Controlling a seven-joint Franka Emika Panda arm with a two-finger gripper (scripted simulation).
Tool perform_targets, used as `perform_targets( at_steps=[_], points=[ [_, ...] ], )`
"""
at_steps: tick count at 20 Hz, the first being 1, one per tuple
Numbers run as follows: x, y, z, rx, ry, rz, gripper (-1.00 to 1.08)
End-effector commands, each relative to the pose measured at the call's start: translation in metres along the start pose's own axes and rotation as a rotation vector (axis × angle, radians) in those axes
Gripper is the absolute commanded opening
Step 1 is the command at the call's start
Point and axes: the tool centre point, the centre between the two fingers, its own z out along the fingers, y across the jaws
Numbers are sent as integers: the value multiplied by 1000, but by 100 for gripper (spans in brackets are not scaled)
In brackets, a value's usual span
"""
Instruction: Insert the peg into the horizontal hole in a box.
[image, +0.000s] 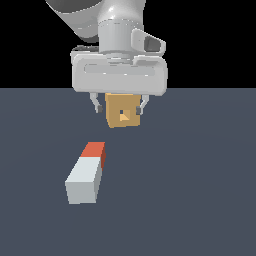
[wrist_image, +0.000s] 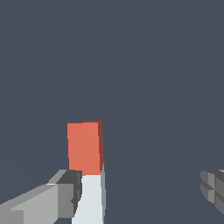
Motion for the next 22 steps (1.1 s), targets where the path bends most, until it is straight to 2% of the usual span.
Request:
perform_targets(
  at_steps=[1,10,22],
  points=[
    [0,0,0,0,0,0,100],
    [-16,-12,12,-7,-2,-9,100],
    [-79,-51,59,-35,-7,-42,100]
  ],
)
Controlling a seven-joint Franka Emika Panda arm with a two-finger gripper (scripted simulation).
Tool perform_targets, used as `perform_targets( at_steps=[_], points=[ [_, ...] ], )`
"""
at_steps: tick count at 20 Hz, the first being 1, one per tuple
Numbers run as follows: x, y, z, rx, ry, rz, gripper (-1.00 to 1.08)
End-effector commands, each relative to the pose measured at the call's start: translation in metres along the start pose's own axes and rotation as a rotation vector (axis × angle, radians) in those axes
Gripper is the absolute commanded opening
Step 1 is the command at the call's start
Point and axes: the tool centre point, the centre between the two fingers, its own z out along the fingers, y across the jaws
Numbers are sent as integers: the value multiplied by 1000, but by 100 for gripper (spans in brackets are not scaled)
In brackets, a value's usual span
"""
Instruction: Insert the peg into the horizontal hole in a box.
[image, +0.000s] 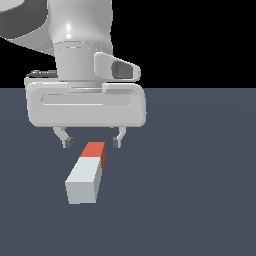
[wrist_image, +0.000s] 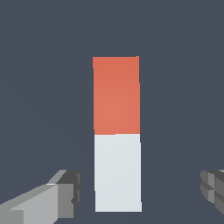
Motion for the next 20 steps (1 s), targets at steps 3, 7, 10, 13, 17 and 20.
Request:
perform_targets(
  at_steps=[3,7,10,13,17,20],
  points=[
    [-17,-11,13,-9,-2,-10,100],
    [-25,-15,19,-12,-2,-14,100],
    [-25,-15,19,-11,-2,-12,100],
    [-25,-15,22,-11,-2,-12,100],
    [-25,-15,33,-11,-1,-13,100],
    [-26,-15,48,-12,-1,-13,100]
  ],
)
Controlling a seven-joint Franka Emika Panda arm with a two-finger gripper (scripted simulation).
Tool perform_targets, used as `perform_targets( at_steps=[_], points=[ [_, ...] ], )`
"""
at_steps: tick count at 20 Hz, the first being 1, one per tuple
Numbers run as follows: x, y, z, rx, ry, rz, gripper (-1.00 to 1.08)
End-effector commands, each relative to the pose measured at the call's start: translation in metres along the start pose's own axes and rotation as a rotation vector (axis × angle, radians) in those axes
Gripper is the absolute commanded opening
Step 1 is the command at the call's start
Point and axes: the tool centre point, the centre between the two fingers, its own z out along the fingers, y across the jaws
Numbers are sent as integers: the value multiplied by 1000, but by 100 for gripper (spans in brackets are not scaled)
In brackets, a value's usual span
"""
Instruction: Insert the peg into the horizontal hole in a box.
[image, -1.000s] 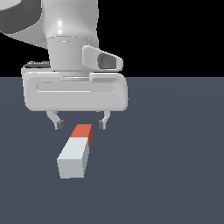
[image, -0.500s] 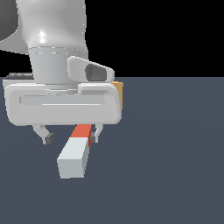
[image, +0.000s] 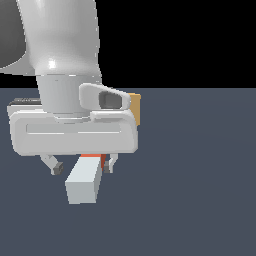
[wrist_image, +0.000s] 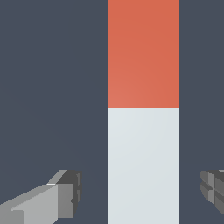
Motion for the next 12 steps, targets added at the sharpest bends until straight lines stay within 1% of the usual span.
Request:
perform_targets(
  at_steps=[1,5,9,10,12],
  points=[
    [0,-1,12,1,0,0,100],
    [0,0,25,0,0,-1,100],
    [-1,0,29,0,0,-1,100],
    [-1,0,29,0,0,-1,-100],
    [-1,0,29,0,0,-1,-100]
  ],
)
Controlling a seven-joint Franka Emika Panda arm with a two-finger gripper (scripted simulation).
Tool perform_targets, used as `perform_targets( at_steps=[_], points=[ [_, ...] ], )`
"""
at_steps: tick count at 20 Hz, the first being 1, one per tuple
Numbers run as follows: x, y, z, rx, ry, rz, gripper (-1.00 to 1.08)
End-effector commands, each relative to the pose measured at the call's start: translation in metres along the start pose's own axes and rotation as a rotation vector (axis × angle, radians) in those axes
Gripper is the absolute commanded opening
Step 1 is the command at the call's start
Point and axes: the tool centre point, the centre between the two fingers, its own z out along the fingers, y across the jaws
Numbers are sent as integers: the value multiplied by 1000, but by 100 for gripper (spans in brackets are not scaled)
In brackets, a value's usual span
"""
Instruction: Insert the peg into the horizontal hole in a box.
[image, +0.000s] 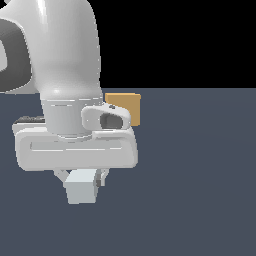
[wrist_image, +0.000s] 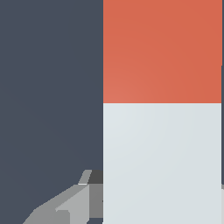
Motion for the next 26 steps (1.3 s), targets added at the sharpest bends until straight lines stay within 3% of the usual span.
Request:
perform_targets(
  at_steps=[1,14,19,26],
  points=[
    [0,0,1,0,0,0,-100],
    [13,7,-2,-1,0,-10,-100],
    [46,23,-6,-1,0,-35,-100],
    [122,56,-16,0,-1,-92,-100]
  ],
)
